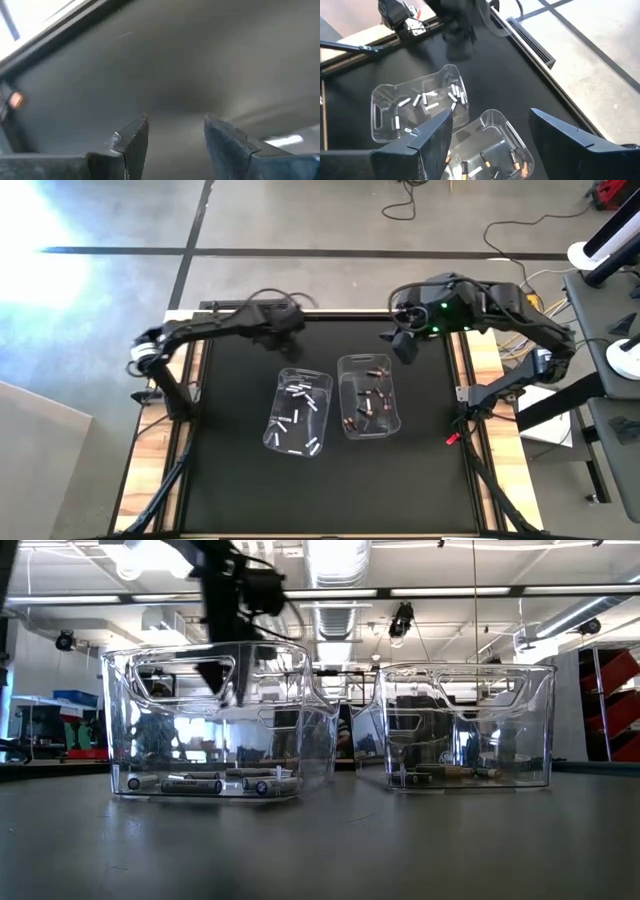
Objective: Sort batteries
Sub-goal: Put the black battery into the right transparent bin
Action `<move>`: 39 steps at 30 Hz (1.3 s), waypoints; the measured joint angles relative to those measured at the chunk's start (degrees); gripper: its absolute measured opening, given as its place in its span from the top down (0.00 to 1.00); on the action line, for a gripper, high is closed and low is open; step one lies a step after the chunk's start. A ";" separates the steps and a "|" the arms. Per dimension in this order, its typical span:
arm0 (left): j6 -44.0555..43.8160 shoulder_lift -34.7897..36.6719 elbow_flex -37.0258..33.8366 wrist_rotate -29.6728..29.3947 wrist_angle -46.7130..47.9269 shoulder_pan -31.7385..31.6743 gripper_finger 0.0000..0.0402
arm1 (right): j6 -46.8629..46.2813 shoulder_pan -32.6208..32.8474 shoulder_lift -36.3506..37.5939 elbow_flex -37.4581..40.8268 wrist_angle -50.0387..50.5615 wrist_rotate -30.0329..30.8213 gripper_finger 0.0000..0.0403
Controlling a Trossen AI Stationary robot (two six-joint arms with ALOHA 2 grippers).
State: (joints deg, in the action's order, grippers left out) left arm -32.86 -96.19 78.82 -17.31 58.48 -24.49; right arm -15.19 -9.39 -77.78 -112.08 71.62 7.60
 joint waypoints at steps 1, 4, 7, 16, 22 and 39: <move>-1.82 1.90 -2.67 -0.28 -0.58 -1.36 0.57 | 0.51 0.00 -0.42 -0.02 -0.10 0.00 0.38; -3.46 5.55 -10.23 -0.71 -3.28 -6.48 0.57 | 2.09 0.00 -1.50 -0.01 -0.43 -0.02 0.37; -4.40 6.50 -17.29 -1.19 -6.87 -11.34 0.57 | 2.30 0.00 -2.47 -0.02 -0.38 -0.01 0.36; -17.50 8.11 -28.19 -3.68 -19.84 -23.62 0.57 | -0.31 0.02 -3.23 0.01 1.08 -0.54 0.39; -17.34 8.12 -28.39 -9.94 -21.49 -28.06 0.57 | -0.87 0.02 -2.48 0.01 2.23 -0.50 0.42; -29.21 -0.95 -21.37 -16.29 -21.77 -32.33 0.57 | 1.54 0.02 -2.36 0.01 3.63 -0.20 0.37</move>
State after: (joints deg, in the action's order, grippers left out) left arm -62.07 -97.14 57.45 -33.61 36.71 -56.82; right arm -13.65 -9.37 -80.14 -112.07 75.25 7.40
